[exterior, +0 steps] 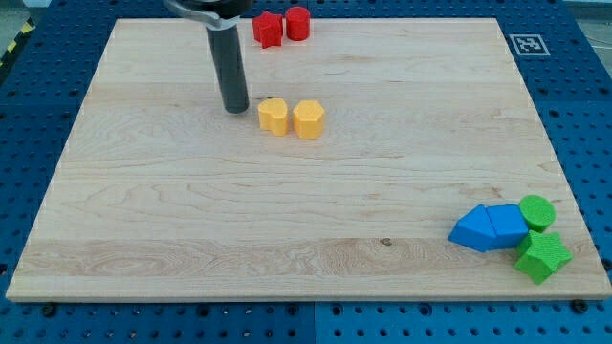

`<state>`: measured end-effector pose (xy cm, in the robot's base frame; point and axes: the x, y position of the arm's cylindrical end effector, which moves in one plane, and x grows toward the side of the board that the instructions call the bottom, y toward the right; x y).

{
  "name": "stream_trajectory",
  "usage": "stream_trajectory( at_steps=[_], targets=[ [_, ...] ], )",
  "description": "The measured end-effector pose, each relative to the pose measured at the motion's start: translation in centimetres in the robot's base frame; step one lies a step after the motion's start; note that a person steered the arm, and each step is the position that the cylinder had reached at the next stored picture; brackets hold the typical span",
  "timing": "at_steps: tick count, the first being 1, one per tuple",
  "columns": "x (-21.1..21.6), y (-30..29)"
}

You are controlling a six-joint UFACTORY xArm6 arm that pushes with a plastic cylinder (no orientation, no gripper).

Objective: Push the yellow heart into the yellow hexagon

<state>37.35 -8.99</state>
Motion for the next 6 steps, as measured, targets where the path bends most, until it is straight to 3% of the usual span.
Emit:
stream_trajectory(
  at_steps=[3,6],
  targets=[
    [1.8,-3.4],
    [2.6,6.4]
  ],
)
